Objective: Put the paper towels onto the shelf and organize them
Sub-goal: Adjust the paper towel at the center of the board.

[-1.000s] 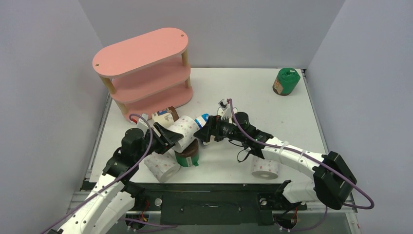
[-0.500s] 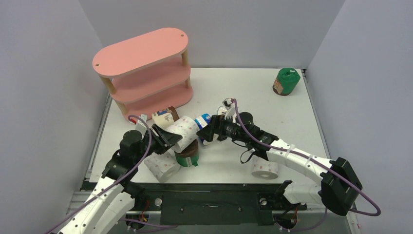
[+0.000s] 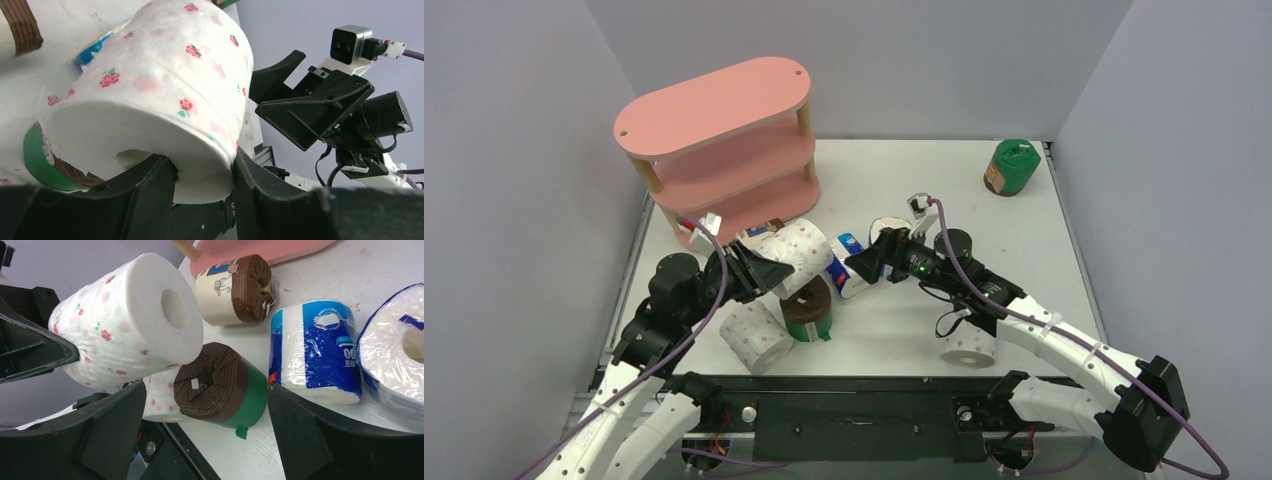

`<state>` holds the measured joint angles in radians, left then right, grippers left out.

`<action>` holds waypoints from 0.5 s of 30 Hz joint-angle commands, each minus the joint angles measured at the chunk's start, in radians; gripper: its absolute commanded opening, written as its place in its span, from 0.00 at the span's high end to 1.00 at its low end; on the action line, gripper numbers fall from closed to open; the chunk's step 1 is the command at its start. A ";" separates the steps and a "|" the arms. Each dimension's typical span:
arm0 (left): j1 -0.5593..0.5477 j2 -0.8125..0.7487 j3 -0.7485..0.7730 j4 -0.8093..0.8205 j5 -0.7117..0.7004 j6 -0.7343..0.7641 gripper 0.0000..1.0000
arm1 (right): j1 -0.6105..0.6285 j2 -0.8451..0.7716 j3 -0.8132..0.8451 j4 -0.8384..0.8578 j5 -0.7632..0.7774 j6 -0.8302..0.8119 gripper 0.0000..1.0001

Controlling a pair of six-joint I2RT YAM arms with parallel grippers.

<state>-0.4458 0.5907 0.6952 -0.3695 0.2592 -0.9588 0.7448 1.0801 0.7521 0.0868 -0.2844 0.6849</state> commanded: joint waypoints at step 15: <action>-0.004 0.294 0.727 -0.431 -0.387 0.461 0.70 | -0.012 -0.232 0.030 -0.206 0.207 -0.115 0.14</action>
<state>-0.4465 0.8165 1.3170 -0.7353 -0.0750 -0.6052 0.7341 0.8738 0.7525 -0.0769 -0.1429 0.6079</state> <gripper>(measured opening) 0.370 0.863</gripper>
